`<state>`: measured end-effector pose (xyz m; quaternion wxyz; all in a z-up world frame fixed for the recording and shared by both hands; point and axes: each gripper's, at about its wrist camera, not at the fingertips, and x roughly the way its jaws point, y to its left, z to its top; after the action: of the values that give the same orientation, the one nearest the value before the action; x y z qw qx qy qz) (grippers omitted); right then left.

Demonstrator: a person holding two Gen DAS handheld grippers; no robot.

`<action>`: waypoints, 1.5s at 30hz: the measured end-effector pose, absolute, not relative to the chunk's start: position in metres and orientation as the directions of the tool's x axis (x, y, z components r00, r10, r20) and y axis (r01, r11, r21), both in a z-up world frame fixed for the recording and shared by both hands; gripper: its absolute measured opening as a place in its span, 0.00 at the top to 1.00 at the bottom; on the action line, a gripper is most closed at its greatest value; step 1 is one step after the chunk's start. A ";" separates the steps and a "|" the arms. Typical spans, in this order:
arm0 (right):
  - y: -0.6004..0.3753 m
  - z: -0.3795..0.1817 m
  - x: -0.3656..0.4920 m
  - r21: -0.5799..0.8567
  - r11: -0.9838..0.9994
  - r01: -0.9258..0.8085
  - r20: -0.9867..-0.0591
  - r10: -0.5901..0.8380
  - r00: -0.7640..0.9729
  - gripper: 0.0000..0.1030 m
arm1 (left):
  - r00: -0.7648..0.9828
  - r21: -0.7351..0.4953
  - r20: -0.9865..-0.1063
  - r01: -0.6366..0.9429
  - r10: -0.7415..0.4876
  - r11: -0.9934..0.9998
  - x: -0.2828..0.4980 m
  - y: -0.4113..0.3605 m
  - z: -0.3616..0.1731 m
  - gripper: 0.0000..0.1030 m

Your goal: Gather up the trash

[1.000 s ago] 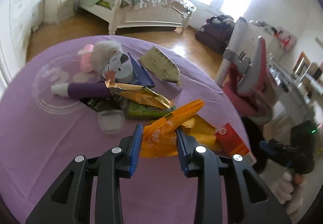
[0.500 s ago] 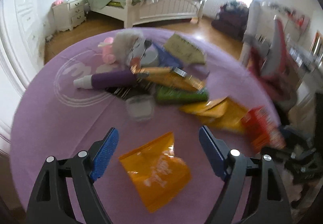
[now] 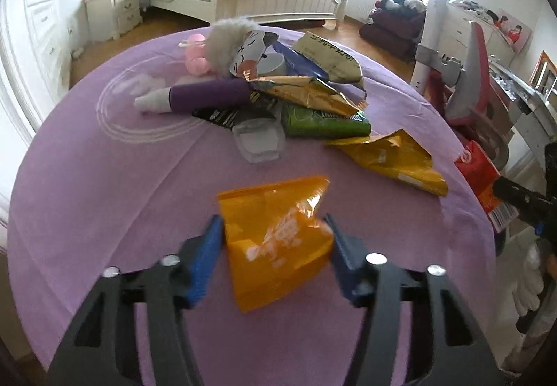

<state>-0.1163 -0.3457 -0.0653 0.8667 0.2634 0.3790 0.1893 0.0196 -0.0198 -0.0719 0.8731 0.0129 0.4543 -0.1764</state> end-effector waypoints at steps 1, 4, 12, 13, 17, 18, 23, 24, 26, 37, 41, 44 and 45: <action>-0.348 -0.066 -0.118 0.610 0.783 -0.126 -0.552 0.533 0.642 0.42 | 0.524 -0.141 -0.798 0.318 -0.298 0.938 0.021 -0.021 -0.072 0.52; -0.358 -0.064 -0.126 0.625 0.771 -0.122 -0.536 0.537 0.651 0.42 | 0.519 -0.184 -0.791 0.303 -0.324 0.935 0.022 -0.020 -0.071 0.54; -0.414 -0.060 -0.152 0.692 0.718 -0.074 -0.457 0.515 0.725 0.42 | 0.518 -0.273 -0.727 0.385 -0.451 0.882 0.004 -0.065 -0.040 0.54; -0.425 -0.061 -0.157 0.699 0.713 -0.056 -0.450 0.500 0.740 0.42 | 0.515 -0.278 -0.717 0.407 -0.470 0.870 0.002 -0.076 -0.035 0.54; -0.472 -0.068 -0.178 0.725 0.688 0.026 -0.430 0.424 0.797 0.42 | 0.449 -0.315 -0.673 0.545 -0.588 0.777 -0.002 -0.149 -0.016 0.54; -0.490 -0.073 -0.186 0.737 0.673 0.061 -0.427 0.394 0.814 0.42 | 0.424 -0.320 -0.672 0.573 -0.607 0.755 -0.002 -0.167 -0.015 0.54; -0.558 -0.099 -0.221 0.783 0.589 0.202 -0.429 0.275 0.861 0.42 | 0.268 -0.342 -0.678 0.709 -0.685 0.616 -0.007 -0.275 -0.021 0.54; -0.571 -0.105 -0.229 0.791 0.568 0.229 -0.431 0.251 0.867 0.42 | 0.226 -0.350 -0.693 0.725 -0.684 0.593 -0.009 -0.297 -0.027 0.54; -0.594 -0.120 -0.242 0.809 0.518 0.277 -0.438 0.218 0.872 0.42 | 0.151 -0.368 -0.727 0.738 -0.670 0.566 -0.007 -0.334 -0.040 0.54; -0.658 -0.210 -0.253 0.868 0.252 0.429 -0.479 0.193 0.856 0.42 | -0.044 -0.364 -0.870 0.729 -0.491 0.580 0.004 -0.455 -0.131 0.54; -0.658 -0.212 -0.245 0.849 0.289 0.442 -0.504 0.193 0.842 0.43 | -0.048 -0.348 -0.885 0.728 -0.463 0.590 0.006 -0.459 -0.144 0.51; -0.654 -0.210 -0.241 0.837 0.306 0.453 -0.522 0.200 0.829 0.42 | -0.034 -0.326 -0.895 0.731 -0.445 0.600 0.009 -0.462 -0.146 0.40; -0.654 -0.209 -0.239 0.831 0.318 0.457 -0.530 0.199 0.824 0.42 | -0.021 -0.314 -0.897 0.733 -0.442 0.604 0.010 -0.463 -0.143 0.38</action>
<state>-0.2391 -0.6537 -0.2090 0.7606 0.5777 0.2839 -0.0845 0.0097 -0.4626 -0.1434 0.6882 0.1269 0.5730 -0.4266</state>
